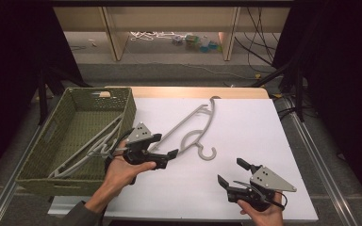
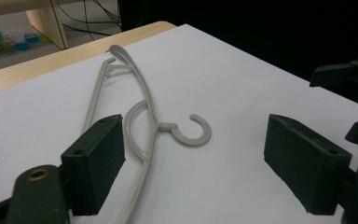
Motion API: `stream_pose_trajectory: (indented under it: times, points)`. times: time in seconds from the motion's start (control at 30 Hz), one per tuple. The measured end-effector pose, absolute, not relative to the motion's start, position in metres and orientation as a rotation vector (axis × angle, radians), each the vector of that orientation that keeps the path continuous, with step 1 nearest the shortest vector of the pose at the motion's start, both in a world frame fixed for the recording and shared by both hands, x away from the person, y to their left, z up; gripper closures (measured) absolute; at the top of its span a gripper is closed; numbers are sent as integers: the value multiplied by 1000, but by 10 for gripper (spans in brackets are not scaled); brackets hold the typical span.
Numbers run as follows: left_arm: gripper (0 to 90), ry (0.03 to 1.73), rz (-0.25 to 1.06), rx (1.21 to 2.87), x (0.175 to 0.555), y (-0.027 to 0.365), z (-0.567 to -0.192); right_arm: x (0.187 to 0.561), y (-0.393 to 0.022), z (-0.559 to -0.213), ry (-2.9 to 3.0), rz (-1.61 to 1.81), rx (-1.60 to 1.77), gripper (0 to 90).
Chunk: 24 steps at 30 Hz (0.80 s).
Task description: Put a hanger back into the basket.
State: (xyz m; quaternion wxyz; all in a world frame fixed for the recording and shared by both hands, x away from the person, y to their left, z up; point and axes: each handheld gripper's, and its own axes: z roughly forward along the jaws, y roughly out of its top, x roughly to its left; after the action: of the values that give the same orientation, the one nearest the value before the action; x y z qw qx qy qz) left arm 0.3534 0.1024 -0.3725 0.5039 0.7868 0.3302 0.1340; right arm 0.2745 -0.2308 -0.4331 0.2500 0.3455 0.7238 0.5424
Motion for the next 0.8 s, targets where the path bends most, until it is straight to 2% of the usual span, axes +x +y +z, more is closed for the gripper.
stream_pose_trajectory:
  times: [0.8]
  points:
    - [195,795,325,2052,385,66,-397,272,-231,-433,1970,1472,939,161]
